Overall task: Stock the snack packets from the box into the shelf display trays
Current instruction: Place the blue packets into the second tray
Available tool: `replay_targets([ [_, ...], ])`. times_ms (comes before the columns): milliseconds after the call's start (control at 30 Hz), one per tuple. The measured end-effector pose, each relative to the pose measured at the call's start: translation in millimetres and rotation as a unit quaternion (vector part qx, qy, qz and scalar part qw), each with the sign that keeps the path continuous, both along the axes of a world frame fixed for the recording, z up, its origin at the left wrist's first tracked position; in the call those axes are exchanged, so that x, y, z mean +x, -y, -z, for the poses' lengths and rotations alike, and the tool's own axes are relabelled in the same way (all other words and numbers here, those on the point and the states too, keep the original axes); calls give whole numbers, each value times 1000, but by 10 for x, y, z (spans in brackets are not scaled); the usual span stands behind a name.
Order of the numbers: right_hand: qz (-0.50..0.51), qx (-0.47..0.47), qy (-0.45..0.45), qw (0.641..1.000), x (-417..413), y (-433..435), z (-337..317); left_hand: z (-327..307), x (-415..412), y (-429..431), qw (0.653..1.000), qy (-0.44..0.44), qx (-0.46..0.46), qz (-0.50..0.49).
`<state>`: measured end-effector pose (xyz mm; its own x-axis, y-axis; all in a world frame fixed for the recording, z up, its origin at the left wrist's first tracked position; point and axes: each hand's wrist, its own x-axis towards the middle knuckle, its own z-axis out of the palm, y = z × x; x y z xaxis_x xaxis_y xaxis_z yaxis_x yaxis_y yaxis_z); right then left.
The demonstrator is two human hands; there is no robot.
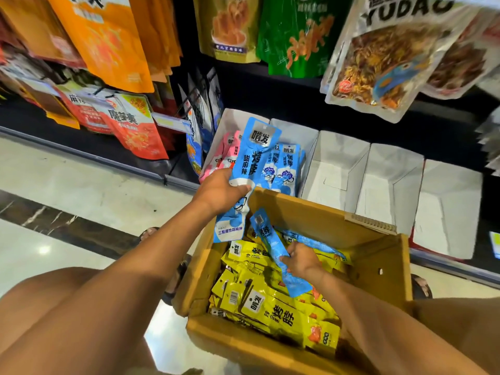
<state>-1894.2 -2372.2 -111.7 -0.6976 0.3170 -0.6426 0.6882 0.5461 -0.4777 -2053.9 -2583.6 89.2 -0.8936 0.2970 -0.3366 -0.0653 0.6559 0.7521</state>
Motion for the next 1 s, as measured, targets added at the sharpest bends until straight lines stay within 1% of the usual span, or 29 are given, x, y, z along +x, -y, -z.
replay_targets([
  [67,19,-23,-6,1000,-23,-74,-204,-38,2,-7,1000,-4,26,-6],
  [167,51,-68,-36,996,-50,-153,-694,-126,29,-44,999,-12,52,-12],
  [333,69,-127,-76,987,-106,-378,-1545,-231,70,-148,993,-17,109,-51],
  [433,106,-144,-110,978,-145,-502,-2022,-271,108,-227,986,3,150,-76],
  [533,114,-153,-148,970,-137,-551,-2370,-291,157,-345,980,38,185,-70],
  [633,81,-129,-175,973,-143,-536,-2509,-289,225,-480,970,94,219,-45],
  [733,50,-102,-202,973,-292,-444,-2529,-230,254,-595,971,112,210,-33],
  [800,58,-131,-210,967,-423,-409,-2530,-189,248,-654,970,123,208,-32],
  [933,112,-250,-185,944,-526,-407,-2473,-167,261,-723,970,128,200,-41],
  [1000,106,-272,-194,937,-547,-406,-2428,-139,269,-755,967,140,208,-41],
])
